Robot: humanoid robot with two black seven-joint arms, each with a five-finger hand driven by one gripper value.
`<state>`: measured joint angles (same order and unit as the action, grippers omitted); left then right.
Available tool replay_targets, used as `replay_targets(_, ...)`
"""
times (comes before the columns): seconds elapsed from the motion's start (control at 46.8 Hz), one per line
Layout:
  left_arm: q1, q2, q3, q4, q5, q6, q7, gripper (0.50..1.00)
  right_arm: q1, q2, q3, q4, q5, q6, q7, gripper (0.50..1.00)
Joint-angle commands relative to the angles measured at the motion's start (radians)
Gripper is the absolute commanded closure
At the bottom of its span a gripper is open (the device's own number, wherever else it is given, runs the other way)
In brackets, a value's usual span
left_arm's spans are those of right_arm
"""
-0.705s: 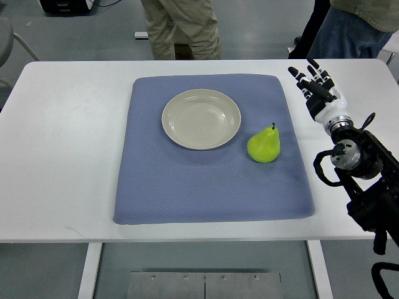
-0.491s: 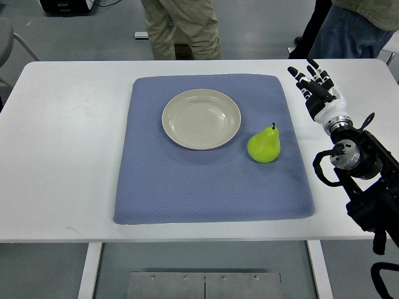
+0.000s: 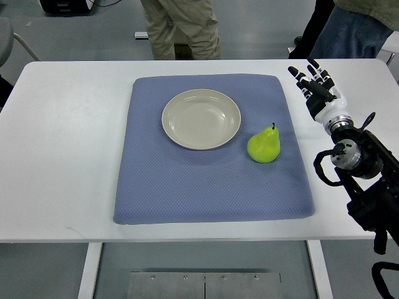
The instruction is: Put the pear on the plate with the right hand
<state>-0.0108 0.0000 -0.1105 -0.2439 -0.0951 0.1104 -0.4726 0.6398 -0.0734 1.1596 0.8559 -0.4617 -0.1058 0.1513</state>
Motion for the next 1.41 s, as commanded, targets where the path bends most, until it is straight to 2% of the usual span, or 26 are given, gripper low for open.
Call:
replay_targets(0.0,0.000,0.000,0.000,0.000,0.000,0.000,0.000,0.500,0.001,0.000,0.002,0.000,0.000,0.000,0.001,0.500)
replay_targets(0.363,0.000,0.000,0.000,0.000,0.000,0.000,0.000,0.500,0.011,-0.002,0.000,0.000,0.014,0.003,0.004,0.500)
replay_targets(0.556,0.000,0.000,0.000,0.000,0.000,0.000,0.000,0.500,0.014,0.000,-0.008,0.000,0.014,0.001,0.048,0.500)
replay_targets(0.919,0.000,0.000,0.000,0.000,0.000,0.000,0.000,0.500,0.024,-0.006,-0.008,0.003,0.014,-0.006,0.088,0.500)
replay_targets(1.197,0.000,0.000,0.000,0.000,0.000,0.000,0.000,0.500,0.024,-0.075,-0.072,0.005,0.014,0.026,0.094,0.500)
replay_targets(1.389,0.000,0.000,0.000,0.000,0.000,0.000,0.000,0.500,0.018,-0.128,-0.121,0.005,0.012,0.070,0.126,0.500)
